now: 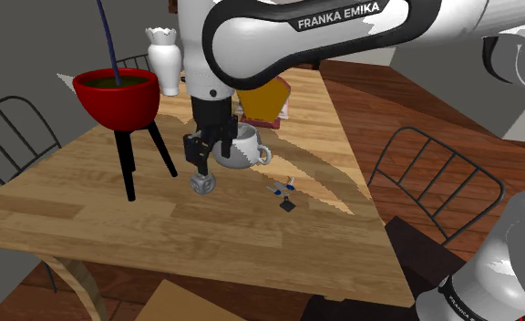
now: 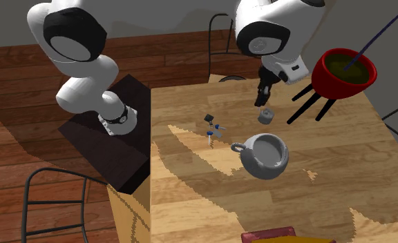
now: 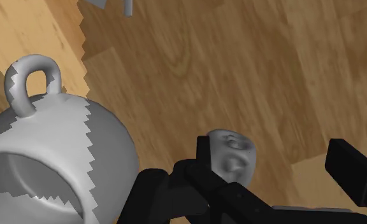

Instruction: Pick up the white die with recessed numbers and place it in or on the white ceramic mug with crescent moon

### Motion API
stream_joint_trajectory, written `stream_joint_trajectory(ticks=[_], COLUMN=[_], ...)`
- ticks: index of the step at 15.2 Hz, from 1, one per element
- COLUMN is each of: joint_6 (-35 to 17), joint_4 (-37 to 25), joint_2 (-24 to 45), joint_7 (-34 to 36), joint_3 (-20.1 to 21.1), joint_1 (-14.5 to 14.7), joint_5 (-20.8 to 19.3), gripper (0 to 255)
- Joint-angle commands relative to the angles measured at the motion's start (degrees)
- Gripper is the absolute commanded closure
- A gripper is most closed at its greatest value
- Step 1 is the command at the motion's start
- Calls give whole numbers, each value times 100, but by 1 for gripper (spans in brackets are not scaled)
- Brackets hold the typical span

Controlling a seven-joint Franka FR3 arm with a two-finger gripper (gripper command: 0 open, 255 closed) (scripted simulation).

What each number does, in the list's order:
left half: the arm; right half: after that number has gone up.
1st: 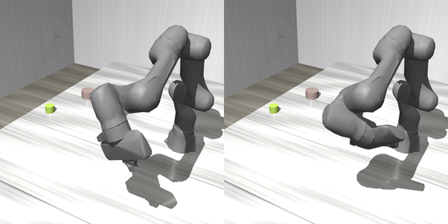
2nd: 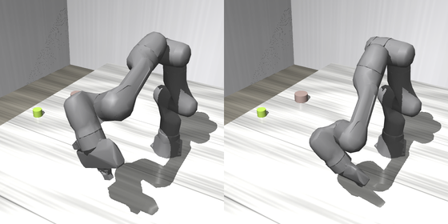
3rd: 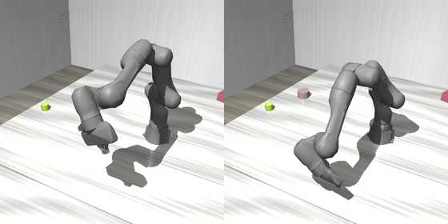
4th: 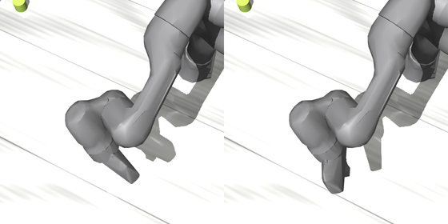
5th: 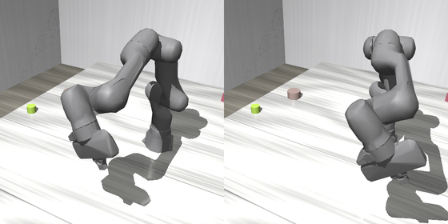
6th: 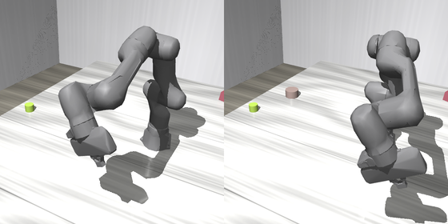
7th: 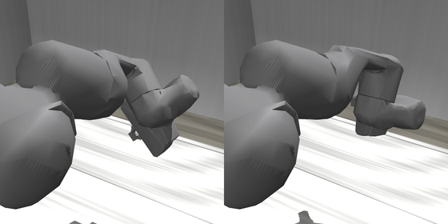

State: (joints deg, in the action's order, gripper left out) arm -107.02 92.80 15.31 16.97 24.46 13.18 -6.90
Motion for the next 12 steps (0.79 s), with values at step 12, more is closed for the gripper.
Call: stream_joint_trajectory(ticks=[12], joint_6=[-642], joint_4=[-641], joint_2=[1376], joint_7=[219], joint_3=[-258], joint_1=[169], joint_5=[-488], gripper=[0])
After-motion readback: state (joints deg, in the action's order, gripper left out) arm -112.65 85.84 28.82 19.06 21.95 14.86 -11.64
